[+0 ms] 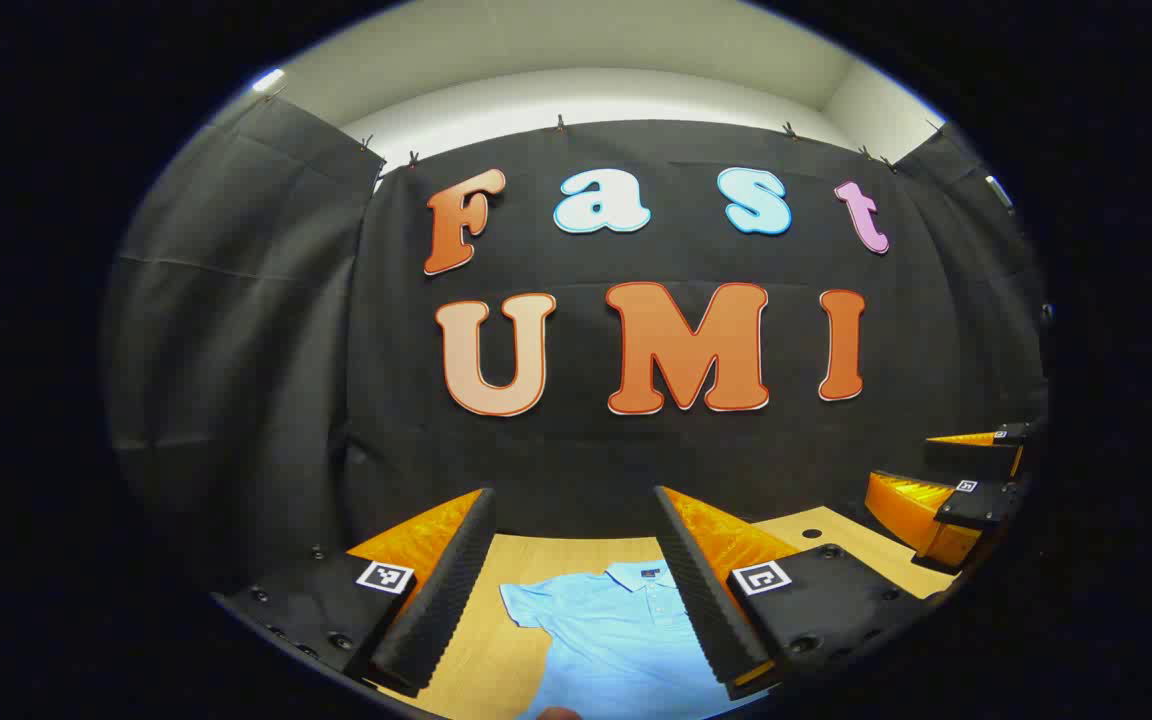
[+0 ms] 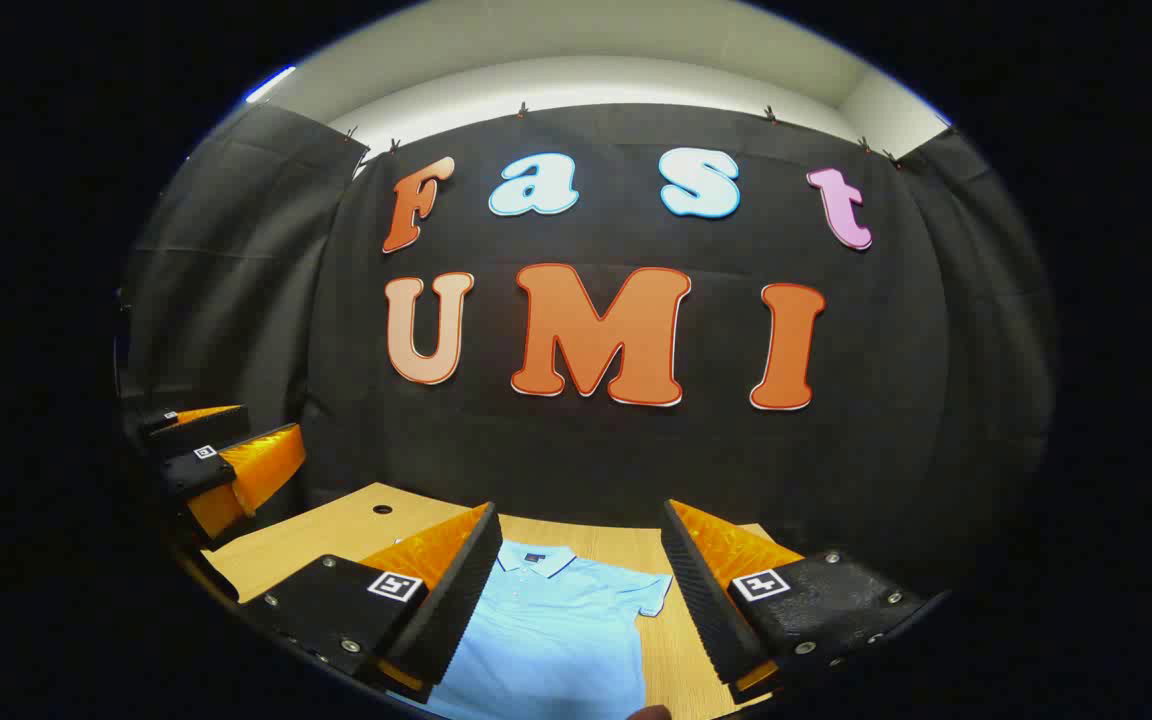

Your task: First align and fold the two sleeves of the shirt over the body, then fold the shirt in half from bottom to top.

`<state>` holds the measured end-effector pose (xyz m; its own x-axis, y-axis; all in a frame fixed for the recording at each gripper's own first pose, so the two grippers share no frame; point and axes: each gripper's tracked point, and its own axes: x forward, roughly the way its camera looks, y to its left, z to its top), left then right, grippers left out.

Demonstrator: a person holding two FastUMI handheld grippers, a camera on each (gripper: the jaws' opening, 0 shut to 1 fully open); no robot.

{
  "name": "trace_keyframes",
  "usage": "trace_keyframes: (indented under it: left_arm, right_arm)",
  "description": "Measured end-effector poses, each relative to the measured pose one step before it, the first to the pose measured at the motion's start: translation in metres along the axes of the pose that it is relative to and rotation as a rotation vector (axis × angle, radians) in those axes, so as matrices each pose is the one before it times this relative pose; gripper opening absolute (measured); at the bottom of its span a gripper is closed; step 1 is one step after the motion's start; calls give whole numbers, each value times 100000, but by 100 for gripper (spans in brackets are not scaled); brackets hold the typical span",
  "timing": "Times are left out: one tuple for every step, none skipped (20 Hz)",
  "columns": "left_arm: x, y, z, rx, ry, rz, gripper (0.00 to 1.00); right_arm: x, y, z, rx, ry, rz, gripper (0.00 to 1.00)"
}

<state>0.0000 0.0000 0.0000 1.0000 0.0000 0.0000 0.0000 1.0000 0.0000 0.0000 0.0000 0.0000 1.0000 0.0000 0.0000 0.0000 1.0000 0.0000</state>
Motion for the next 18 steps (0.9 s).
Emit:
trace_keyframes:
  left_arm:
    - [702, -314, -81, 88, 218, 338, 100]
    - [586, -466, -223, 131, 219, 538, 100]
    - [440, -289, -384, -146, 588, 302, 100]
    - [300, -503, -326, -111, 684, 161, 100]
    - [352, -296, -442, 33, 423, 532, 100]
    - [352, -375, -214, 281, 876, -327, 100]
    - [273, -474, -33, 317, -218, -957, 100]
    - [559, -364, 250, 387, -371, -1543, 100]
    - [602, 67, -62, 865, -218, -676, 100]
    - [534, 221, 140, 532, 352, -754, 100]
    - [468, 382, 224, -114, -877, -260, 100]
    - [439, 280, 278, -350, -1004, -178, 100]
    - [302, 56, -250, -366, 356, -589, 100]
    - [412, 102, -388, -91, 992, -689, 100]
    - [355, 177, -388, 207, 908, -1126, 100]
    - [278, 500, -118, 326, -50, -44, 100]
    - [297, 582, 38, -647, -330, -411, 100]
    - [327, 465, -156, -372, 707, 46, 100]
  right_arm:
    - [528, -487, -168, -337, 11, 709, 97]
    - [491, -656, -199, -756, -369, 383, 97]
    - [577, -346, -339, -940, -160, 743, 96]
    - [366, -46, -660, -1232, 351, 1690, 96]
    - [418, -256, -535, -1050, 1060, 30, 96]
    - [316, -340, -544, -223, 1521, -26, 96]
    - [250, -33, -97, 464, -82, -413, 96]
    - [293, -141, 221, 91, -362, -1147, 96]
    - [346, -149, 111, 85, 72, -1816, 96]
    - [274, 10, -93, 544, 810, -1472, 96]
    - [222, 209, 272, 1013, -384, -492, 96]
    - [250, 181, 336, 441, -858, -898, 96]
    - [161, 419, 96, 5, 8, 268, 96]
    - [219, 340, -223, -396, 486, -521, 96]
    - [284, 284, -149, 28, 615, -312, 96]
    - [269, 636, -63, 180, -46, 300, 96]
    - [416, 620, 115, -369, -235, 417, 96]
    - [378, 347, 61, -790, 216, -175, 96]
